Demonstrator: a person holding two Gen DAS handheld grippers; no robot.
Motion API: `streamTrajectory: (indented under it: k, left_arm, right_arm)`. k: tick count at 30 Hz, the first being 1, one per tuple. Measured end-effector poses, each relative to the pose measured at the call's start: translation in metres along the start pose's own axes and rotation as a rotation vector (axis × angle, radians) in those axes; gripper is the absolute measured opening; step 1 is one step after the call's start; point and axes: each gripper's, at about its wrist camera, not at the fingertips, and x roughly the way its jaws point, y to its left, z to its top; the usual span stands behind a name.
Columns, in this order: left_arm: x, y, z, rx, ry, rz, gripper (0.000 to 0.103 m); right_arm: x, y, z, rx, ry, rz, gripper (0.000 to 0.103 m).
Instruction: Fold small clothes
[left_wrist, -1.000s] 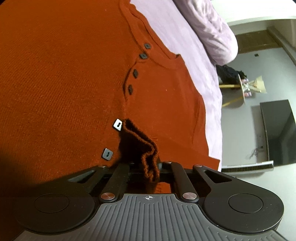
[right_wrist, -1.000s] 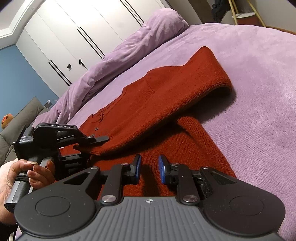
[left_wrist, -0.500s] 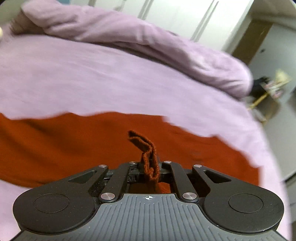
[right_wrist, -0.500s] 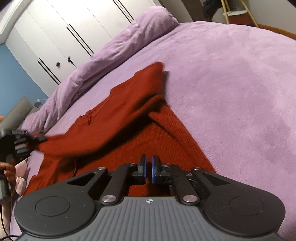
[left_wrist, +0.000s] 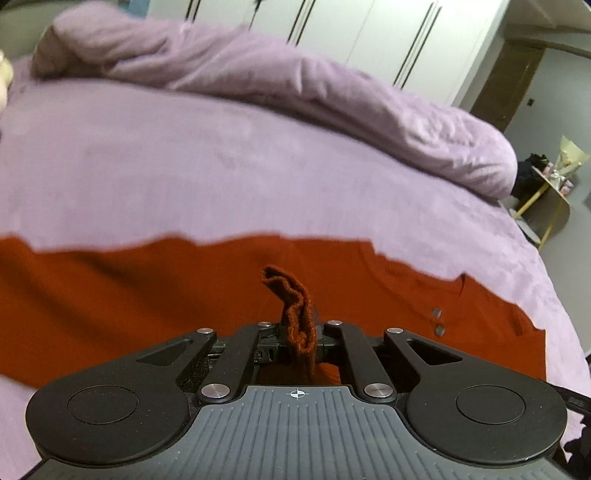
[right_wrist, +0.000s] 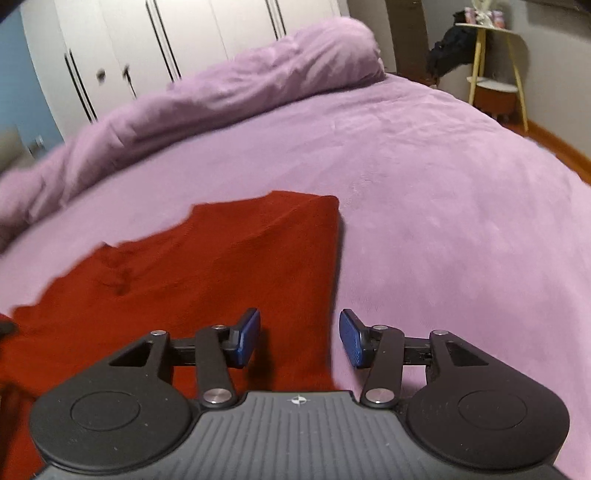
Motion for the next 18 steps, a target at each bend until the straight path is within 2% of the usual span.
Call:
streamTrajectory:
  k: [1,2,3,6,8,9,11,12,13,15,18]
  left_arm:
    - [-0.001,-0.003,0.003,0.022,-0.025,0.005,0.007]
    - [-0.002,-0.005,0.005,0.040,-0.045,0.007,0.007]
    - [-0.003,-0.009,0.006,0.060,-0.067,0.007,0.007]
    - [-0.001,-0.016,0.005,0.098,-0.115,0.011,0.007]
    - [0.012,-0.017,-0.001,0.110,-0.080,0.024,0.007]
    - [0.021,-0.017,-0.005,0.117,-0.051,0.054,0.007]
    - [0.034,-0.013,-0.011,0.104,0.014,0.076,0.008]
    - [0.037,-0.011,-0.014,0.087,0.042,0.076,0.008]
    - [0.038,-0.007,-0.017,0.073,0.054,0.073,0.008]
    - [0.036,-0.001,-0.020,0.055,0.053,0.064,0.012]
    - [0.035,0.009,-0.022,-0.019,0.093,0.027,0.022]
  right_arm:
    - [0.008,0.003,0.003,-0.015,0.005,-0.017,0.041]
    - [0.013,0.006,0.004,-0.030,0.000,-0.025,0.020]
    - [0.015,0.008,0.004,-0.050,-0.014,-0.025,0.009]
    - [0.006,0.015,0.002,-0.125,-0.134,-0.082,0.006]
    - [0.000,0.015,-0.002,-0.149,-0.197,-0.164,0.006]
    - [0.004,0.015,-0.005,-0.167,-0.190,-0.205,0.000]
    - [0.018,0.013,-0.011,-0.214,-0.147,-0.328,0.000]
    - [0.023,0.008,-0.013,-0.209,-0.114,-0.352,0.000]
    - [0.023,0.002,-0.012,-0.179,-0.085,-0.335,0.000]
    - [0.007,-0.004,-0.009,-0.113,-0.116,-0.262,0.001]
    - [-0.016,0.002,-0.008,-0.075,-0.167,-0.122,0.002]
